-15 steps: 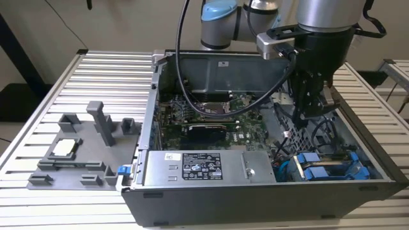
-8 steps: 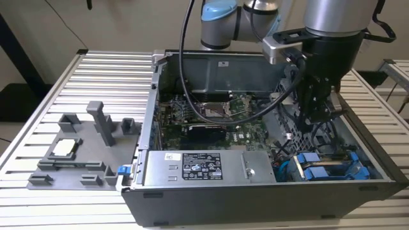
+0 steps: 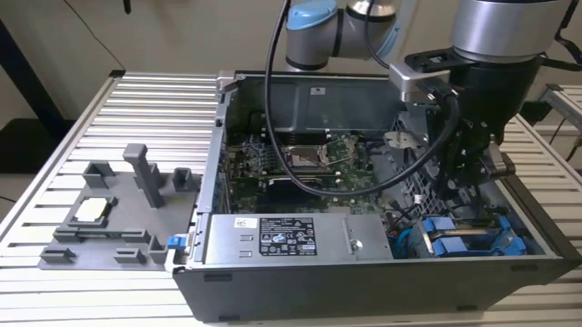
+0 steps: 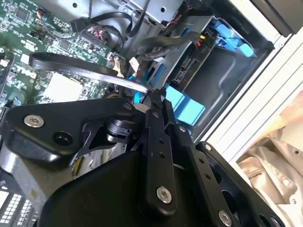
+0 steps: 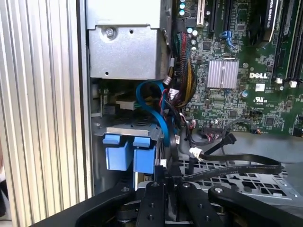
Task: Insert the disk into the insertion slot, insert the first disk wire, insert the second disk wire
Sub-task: 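Insert the second disk wire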
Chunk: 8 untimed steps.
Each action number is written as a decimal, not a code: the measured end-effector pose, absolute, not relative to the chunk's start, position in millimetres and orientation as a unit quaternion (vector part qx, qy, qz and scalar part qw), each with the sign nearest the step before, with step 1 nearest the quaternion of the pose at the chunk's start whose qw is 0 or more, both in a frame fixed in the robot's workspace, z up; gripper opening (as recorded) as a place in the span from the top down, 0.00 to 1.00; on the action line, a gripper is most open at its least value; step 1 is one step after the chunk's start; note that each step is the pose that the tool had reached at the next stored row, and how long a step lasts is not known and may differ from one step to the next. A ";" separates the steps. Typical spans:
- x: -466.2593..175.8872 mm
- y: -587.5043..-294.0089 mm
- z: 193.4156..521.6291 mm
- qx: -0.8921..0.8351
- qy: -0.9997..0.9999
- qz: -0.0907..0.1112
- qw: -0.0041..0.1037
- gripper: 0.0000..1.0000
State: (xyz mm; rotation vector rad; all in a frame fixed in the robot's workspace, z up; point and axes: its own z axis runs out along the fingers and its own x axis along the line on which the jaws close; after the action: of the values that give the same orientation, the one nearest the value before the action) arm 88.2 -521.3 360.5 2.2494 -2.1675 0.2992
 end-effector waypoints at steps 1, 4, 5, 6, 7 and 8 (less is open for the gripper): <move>89.7 -523.6 360.5 0.717 -0.691 0.095 0.002 0.84; 94.1 -530.0 360.5 0.717 -0.691 0.093 0.003 0.84; 95.6 -532.2 360.5 0.717 -0.691 0.093 0.004 0.84; 97.1 -534.4 360.5 0.717 -0.691 0.093 0.004 0.84; 98.5 -536.4 360.5 0.717 -0.691 0.092 0.005 0.84; 100.0 -538.5 360.5 0.717 -0.691 0.092 0.005 0.84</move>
State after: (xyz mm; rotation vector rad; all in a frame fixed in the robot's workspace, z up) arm 100.0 -538.5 360.5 2.2460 -2.1627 0.2869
